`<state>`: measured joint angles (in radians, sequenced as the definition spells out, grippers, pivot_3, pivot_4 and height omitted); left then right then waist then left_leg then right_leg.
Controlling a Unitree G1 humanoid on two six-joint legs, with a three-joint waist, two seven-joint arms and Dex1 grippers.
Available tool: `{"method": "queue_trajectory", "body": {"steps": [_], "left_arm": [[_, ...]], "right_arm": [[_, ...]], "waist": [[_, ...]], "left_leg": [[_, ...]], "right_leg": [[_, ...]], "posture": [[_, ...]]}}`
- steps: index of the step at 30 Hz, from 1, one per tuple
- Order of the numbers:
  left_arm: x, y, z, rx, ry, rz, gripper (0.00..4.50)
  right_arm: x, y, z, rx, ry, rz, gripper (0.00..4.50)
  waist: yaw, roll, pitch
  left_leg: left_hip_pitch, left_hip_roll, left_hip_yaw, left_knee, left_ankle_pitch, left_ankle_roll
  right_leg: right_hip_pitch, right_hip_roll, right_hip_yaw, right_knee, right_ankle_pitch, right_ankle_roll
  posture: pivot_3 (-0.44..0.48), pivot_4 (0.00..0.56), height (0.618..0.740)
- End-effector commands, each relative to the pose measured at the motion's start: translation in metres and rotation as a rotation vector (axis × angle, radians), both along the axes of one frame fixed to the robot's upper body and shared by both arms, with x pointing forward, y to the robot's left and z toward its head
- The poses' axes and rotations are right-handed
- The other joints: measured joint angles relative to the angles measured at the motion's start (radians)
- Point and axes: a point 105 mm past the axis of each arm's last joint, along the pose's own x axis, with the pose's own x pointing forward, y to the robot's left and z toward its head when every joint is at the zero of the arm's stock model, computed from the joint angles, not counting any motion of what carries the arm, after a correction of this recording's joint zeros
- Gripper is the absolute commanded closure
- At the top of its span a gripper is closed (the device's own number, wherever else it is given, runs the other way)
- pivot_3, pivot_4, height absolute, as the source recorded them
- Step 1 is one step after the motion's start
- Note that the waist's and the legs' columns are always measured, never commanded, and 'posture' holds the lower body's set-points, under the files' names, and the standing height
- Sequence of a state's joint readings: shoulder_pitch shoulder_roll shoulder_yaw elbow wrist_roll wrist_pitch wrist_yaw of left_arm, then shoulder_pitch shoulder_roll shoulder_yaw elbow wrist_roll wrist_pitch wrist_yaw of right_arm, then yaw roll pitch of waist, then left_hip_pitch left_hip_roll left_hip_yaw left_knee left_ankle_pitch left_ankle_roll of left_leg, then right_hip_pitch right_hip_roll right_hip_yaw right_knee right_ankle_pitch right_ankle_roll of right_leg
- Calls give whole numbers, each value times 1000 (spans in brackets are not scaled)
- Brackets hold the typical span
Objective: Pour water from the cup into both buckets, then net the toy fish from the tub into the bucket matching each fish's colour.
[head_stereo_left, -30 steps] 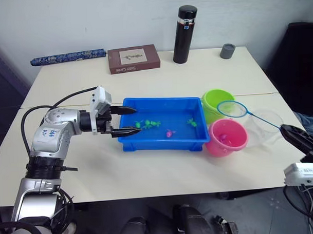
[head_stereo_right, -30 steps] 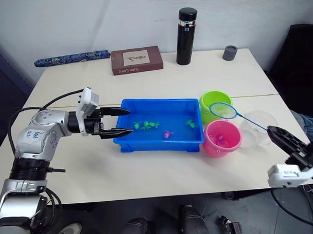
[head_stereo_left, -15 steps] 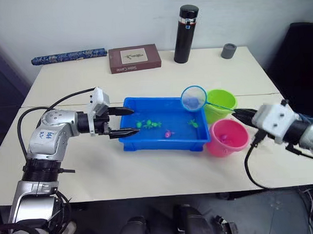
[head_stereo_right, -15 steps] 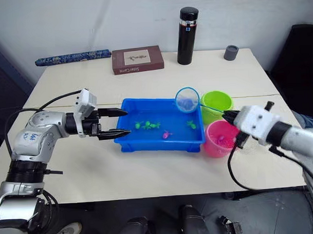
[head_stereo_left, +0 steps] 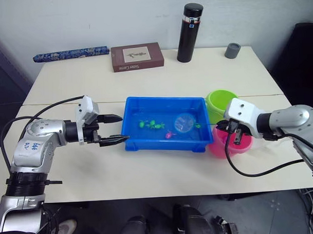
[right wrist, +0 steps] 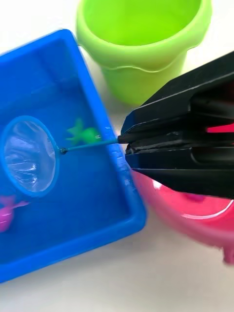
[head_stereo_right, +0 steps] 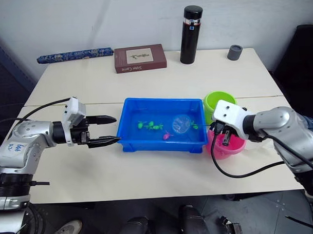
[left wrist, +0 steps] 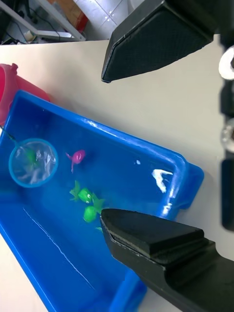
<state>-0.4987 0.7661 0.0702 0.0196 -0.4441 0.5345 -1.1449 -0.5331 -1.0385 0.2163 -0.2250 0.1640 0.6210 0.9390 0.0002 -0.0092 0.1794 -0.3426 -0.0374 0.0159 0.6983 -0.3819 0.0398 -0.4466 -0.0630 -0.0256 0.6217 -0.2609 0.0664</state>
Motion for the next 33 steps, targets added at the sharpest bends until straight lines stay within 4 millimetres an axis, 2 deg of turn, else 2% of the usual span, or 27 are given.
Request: {"method": "queue_trajectory", "body": {"steps": [1, 6, 12, 17, 21, 25, 33], "left_arm": [[-5, -1, 15, -12, -55, -4, 40], [-6, -2, 15, -17, -54, 1, 40], [-8, -3, 17, -23, -56, 6, 40], [-10, -3, 17, -26, -56, 14, 40], [-11, -2, 16, -29, -55, 22, 40], [-11, -1, 16, -31, -56, 27, 40], [-12, -2, 17, -31, -59, 25, 40]], "right_arm": [[5, 3, 7, -46, -63, 21, 4500], [3, 8, 0, -79, -46, 74, 4500], [-8, 30, -8, -51, 2, 163, 4500], [-16, 50, -11, 19, 43, 204, 4500], [-20, 65, -11, 143, 106, 196, 4500], [-18, 66, -7, 209, 142, 153, 4500], [-4, 52, 20, 307, 139, 79, 4500]], "waist": [[0, 0, 0], [0, 0, 0], [0, 0, 0], [-1, 0, 0], [-1, 0, 0], [-1, 0, 0], [-1, 0, 0]], "left_leg": [[0, 0, 0, 0, 0, 0], [0, 0, 0, 0, 0, 0], [0, 0, -1, 0, 0, 0], [0, 0, -1, 0, 0, -1], [-1, 0, -2, 0, 0, -1], [-1, 0, -2, 0, 0, -1], [-2, 0, -5, 0, 0, -1]], "right_leg": [[0, 0, 0, 0, 0, 0], [0, 0, -1, 0, 0, 0], [0, 0, -1, 0, 0, 0], [0, 0, -2, 0, 0, 0], [0, 0, -2, 0, 0, 0], [0, 0, -3, 0, 0, 0], [0, 0, -5, 0, 0, 0]], "posture": [[0, 150, 739], [0, 150, 739], [0, 150, 739], [0, 150, 739], [0, 150, 739], [0, 150, 739], [0, 150, 739]]}}
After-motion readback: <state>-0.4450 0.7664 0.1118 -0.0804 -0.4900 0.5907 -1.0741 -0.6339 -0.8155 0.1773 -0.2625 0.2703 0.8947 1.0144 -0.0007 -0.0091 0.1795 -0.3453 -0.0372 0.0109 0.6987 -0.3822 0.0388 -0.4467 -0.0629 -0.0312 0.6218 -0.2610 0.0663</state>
